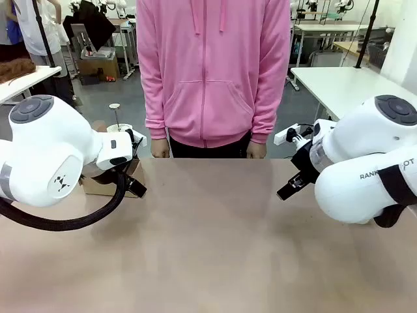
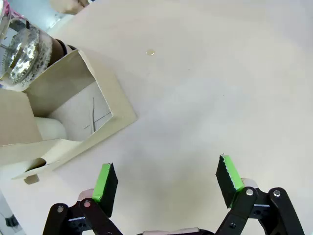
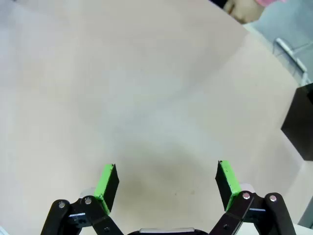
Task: Pour a drink into a cup and package it in a carrier.
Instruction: Pick up the 600 ml Paper Cup and place it in the middle top area of the table.
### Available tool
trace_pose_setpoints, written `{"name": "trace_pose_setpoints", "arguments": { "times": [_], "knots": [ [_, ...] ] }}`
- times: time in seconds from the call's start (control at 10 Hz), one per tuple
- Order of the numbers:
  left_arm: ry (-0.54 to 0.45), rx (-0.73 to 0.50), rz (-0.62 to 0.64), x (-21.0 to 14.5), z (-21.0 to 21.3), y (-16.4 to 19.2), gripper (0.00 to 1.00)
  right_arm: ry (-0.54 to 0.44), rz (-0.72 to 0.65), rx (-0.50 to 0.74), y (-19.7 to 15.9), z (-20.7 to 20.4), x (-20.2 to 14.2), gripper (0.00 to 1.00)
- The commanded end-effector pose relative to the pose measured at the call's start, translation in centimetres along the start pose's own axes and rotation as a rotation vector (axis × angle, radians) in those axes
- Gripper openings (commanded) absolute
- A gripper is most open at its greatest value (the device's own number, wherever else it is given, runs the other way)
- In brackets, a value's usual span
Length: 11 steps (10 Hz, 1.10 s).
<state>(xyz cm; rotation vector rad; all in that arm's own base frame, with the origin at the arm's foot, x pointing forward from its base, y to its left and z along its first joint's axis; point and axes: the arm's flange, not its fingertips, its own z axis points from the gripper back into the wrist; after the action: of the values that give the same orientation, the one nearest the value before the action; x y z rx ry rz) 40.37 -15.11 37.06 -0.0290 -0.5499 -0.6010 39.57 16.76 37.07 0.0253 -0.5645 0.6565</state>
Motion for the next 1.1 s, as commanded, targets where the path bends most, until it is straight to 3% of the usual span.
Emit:
{"name": "trace_pose_setpoints", "arguments": {
  "times": [0.0, 0.8, 1.0],
  "knots": [
    [0.000, 0.000, 0.000, 0.0, 0.0, 0.0, 1.00, 0.000, 0.000, 0.000, 0.0, 0.0, 0.0, 1.00],
    [0.000, 0.000, 0.000, 0.0, 0.0, 0.0, 1.00, 0.000, 0.001, 0.000, 0.0, 0.0, 0.0, 1.00],
    [0.000, 0.000, 0.000, 0.0, 0.0, 0.0, 1.00, 0.004, 0.001, 0.006, -2.7, 3.6, 3.7, 1.00]
  ]
}}
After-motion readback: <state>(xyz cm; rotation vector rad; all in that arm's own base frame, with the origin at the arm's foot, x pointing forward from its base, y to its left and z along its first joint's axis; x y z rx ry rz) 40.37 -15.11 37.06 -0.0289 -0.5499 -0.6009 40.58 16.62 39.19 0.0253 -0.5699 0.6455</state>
